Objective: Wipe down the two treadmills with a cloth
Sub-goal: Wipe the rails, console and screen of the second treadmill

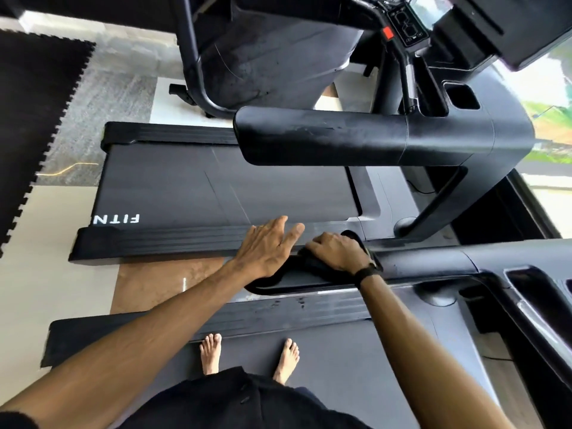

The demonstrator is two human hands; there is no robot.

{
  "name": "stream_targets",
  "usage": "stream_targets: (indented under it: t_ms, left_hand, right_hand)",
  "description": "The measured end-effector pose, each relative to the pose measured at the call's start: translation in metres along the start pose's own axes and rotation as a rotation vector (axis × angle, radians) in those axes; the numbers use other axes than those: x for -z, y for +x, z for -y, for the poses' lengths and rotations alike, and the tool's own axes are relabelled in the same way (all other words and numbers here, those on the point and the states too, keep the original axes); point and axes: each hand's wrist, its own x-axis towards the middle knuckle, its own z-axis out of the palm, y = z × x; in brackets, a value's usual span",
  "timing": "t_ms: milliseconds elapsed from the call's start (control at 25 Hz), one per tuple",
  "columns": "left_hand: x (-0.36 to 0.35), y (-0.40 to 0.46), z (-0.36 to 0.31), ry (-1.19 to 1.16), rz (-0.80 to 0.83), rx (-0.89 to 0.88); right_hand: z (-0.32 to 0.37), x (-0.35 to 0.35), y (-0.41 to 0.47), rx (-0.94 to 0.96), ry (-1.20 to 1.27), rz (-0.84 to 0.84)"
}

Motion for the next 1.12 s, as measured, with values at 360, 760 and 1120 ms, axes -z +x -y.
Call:
stream_targets:
  t_ms: [360, 760, 1120]
  left_hand:
    - [-0.023, -0.006, -0.016, 0.125, -0.004, 0.075]
    - [-0.022, -0.009, -0.024, 0.131, -0.010, 0.091]
    - [-0.026, 0.000, -0.013, 0.138, 0.094, 0.059]
  right_hand:
    - [-0.078, 0.018, -0.004, -0.064, 0.149, 0.055]
    - [-0.055, 0.005, -0.062, 0.358, 0.151, -0.328]
    - [-0.064, 0.018, 0.042, -0.123, 0.097, 0.338]
